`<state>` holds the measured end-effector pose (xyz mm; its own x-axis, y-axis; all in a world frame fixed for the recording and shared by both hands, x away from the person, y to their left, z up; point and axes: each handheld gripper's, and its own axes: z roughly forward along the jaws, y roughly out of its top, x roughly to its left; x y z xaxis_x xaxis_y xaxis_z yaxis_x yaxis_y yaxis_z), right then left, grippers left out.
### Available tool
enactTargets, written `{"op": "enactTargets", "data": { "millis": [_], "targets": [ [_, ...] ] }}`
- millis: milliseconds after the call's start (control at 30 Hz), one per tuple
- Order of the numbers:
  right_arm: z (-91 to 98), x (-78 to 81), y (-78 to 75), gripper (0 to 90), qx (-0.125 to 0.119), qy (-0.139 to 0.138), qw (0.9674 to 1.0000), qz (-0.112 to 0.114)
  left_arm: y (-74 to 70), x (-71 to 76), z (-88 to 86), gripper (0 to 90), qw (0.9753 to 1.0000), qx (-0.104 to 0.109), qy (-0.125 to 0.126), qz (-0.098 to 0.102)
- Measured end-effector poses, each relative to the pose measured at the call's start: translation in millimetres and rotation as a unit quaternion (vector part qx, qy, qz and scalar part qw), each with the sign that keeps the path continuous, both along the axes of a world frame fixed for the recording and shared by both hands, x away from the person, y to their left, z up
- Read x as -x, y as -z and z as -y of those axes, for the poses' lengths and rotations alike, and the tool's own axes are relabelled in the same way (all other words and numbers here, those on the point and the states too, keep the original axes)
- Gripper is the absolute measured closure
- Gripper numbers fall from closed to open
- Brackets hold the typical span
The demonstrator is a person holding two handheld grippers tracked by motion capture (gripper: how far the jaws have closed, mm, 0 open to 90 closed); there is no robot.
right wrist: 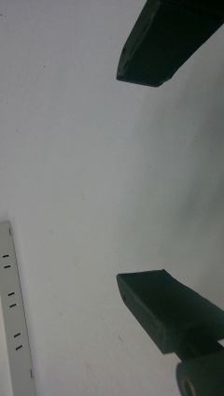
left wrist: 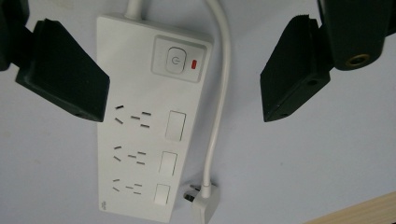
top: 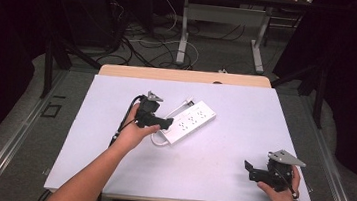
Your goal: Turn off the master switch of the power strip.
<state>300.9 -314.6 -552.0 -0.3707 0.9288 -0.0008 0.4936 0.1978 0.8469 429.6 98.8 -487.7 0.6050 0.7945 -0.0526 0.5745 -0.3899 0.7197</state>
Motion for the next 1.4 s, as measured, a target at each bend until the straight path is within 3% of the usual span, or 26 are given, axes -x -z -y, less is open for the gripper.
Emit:
{"op": "enactTargets", "data": {
  "millis": [133,333,500,667,800,1000,1167,1267,1400],
  "targets": [
    [0.1,-0.1,-0.1,3.2,0.001,-0.003,1.0000,0.001,-2.0,0.9,-1.8,0.5,0.9999,0.010,-0.001,0.001],
    [-0.3,0.2,-0.1,3.2,0.000,0.002,1.0000,0.001,-4.6,5.2,-4.6,0.4,0.9998,0.021,0.004,0.002],
    [0.4,0.0,-0.3,3.2,0.001,-0.002,1.0000,0.002,-8.5,11.7,-8.5,0.4,0.9991,0.040,0.003,-0.011],
    [0.2,0.0,-0.2,3.2,-0.002,0.001,1.0000,0.003,-11.5,19.4,-15.0,0.4,0.9990,0.045,0.000,0.001],
    [1.2,0.3,-0.9,3.2,-0.001,-0.005,1.0000,0.001,-13.9,26.7,-23.6,0.4,0.9986,0.051,-0.006,0.009],
    [1.4,0.5,-1.2,3.2,0.000,-0.003,1.0000,0.000,-17.3,39.8,-40.0,0.4,0.9987,0.041,-0.017,0.024],
    [1.1,0.3,-1.2,3.2,-0.001,-0.005,1.0000,0.003,-19.9,50.0,-57.9,0.4,0.9983,0.045,-0.027,0.025],
    [1.4,0.2,-1.2,3.2,0.000,-0.004,1.0000,0.003,-21.0,57.0,-68.5,0.4,0.9980,0.052,-0.033,0.014],
    [0.7,1.0,-1.6,3.2,-0.003,-0.002,1.0000,0.001,-20.7,66.3,-81.2,0.4,0.9971,0.059,-0.042,0.020]
  ]
}}
